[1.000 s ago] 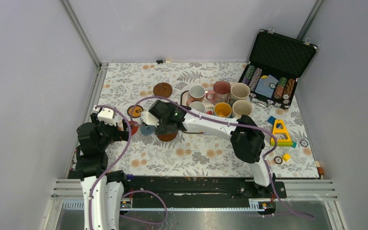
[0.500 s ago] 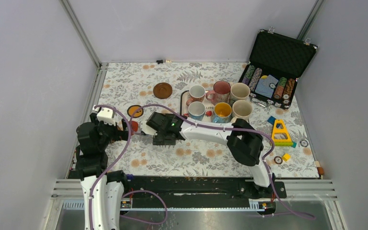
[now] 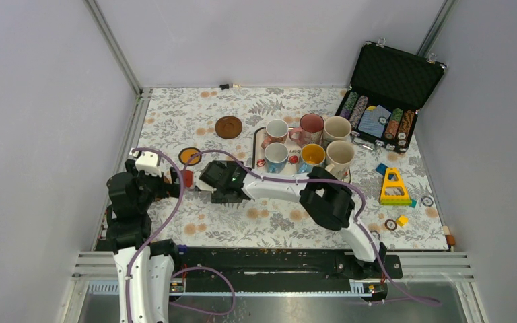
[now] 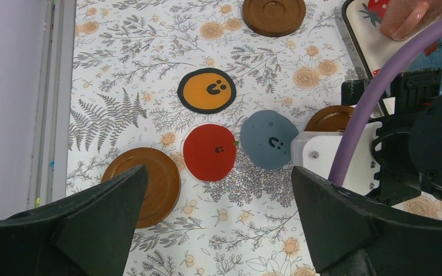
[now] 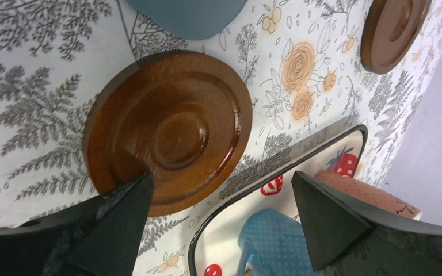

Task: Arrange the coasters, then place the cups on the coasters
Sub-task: Move the coaster to the center of the board.

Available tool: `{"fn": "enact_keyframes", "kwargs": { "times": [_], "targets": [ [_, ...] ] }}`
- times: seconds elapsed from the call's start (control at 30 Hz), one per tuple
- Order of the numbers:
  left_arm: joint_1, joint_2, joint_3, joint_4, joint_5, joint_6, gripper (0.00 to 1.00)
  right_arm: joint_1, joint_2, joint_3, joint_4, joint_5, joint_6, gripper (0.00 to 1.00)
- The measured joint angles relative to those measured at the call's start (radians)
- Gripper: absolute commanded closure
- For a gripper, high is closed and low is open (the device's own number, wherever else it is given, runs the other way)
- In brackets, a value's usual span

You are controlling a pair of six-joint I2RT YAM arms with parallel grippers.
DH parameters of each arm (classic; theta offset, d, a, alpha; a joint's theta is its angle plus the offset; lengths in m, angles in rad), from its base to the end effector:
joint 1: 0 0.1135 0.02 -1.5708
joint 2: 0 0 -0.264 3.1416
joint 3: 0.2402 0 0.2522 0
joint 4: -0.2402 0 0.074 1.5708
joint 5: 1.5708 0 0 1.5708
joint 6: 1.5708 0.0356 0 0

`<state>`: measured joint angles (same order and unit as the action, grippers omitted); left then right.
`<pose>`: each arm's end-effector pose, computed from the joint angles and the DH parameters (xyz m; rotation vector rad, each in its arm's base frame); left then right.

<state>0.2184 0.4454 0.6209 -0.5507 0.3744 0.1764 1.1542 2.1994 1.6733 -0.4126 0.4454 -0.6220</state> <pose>0.1123 0.0116 0.2898 0.2056 1.9091 -0.0994 0.2082 0.4327 0.1703 -1.7528 1.6547 -0.3185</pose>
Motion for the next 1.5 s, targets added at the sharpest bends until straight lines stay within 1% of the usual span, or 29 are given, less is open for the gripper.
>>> {"fn": "enact_keyframes", "kwargs": {
  "times": [0.33, 0.6, 0.73, 0.83, 1.03, 1.23, 1.3, 1.37, 1.43, 1.5],
  "targets": [
    [0.006, -0.006, -0.01, 0.0, -0.029, 0.017, 0.01, -0.001, 0.081, 0.08, 0.054, 0.059, -0.079, 0.02],
    [0.011, -0.006, -0.01, 0.012, -0.043, 0.026, 0.01, -0.032, 0.159, 0.19, 0.066, 0.08, -0.14, 0.02],
    [0.011, -0.006, -0.01, 0.032, -0.044, 0.027, 0.01, -0.059, 0.225, 0.286, 0.067, 0.106, -0.177, 0.02],
    [0.001, -0.006, -0.01, 0.021, -0.002, 0.02, 0.01, -0.085, 0.271, 0.351, 0.086, 0.122, -0.194, 0.02],
    [0.0, -0.006, -0.01, 0.018, 0.027, 0.014, 0.01, -0.113, 0.348, 0.462, 0.113, 0.13, -0.26, 0.02],
    [0.0, -0.006, -0.01, 0.018, 0.035, 0.014, 0.01, -0.13, 0.51, 0.697, 0.17, 0.172, -0.369, 0.02],
    [0.0, -0.006, -0.01, 0.018, 0.039, 0.014, 0.01, -0.141, 0.526, 0.708, 0.21, 0.187, -0.407, 0.02],
    [0.0, -0.006, -0.01, 0.018, 0.041, 0.014, 0.01, -0.153, 0.527, 0.708, 0.216, 0.192, -0.415, 0.02],
    [0.0, -0.006, -0.01, 0.018, 0.042, 0.014, 0.01, -0.164, 0.504, 0.697, 0.183, 0.164, -0.382, 0.02],
    [0.0, -0.006, -0.01, 0.018, 0.042, 0.014, 0.01, -0.172, 0.439, 0.656, 0.103, 0.114, -0.332, 0.02]
  ]
}}
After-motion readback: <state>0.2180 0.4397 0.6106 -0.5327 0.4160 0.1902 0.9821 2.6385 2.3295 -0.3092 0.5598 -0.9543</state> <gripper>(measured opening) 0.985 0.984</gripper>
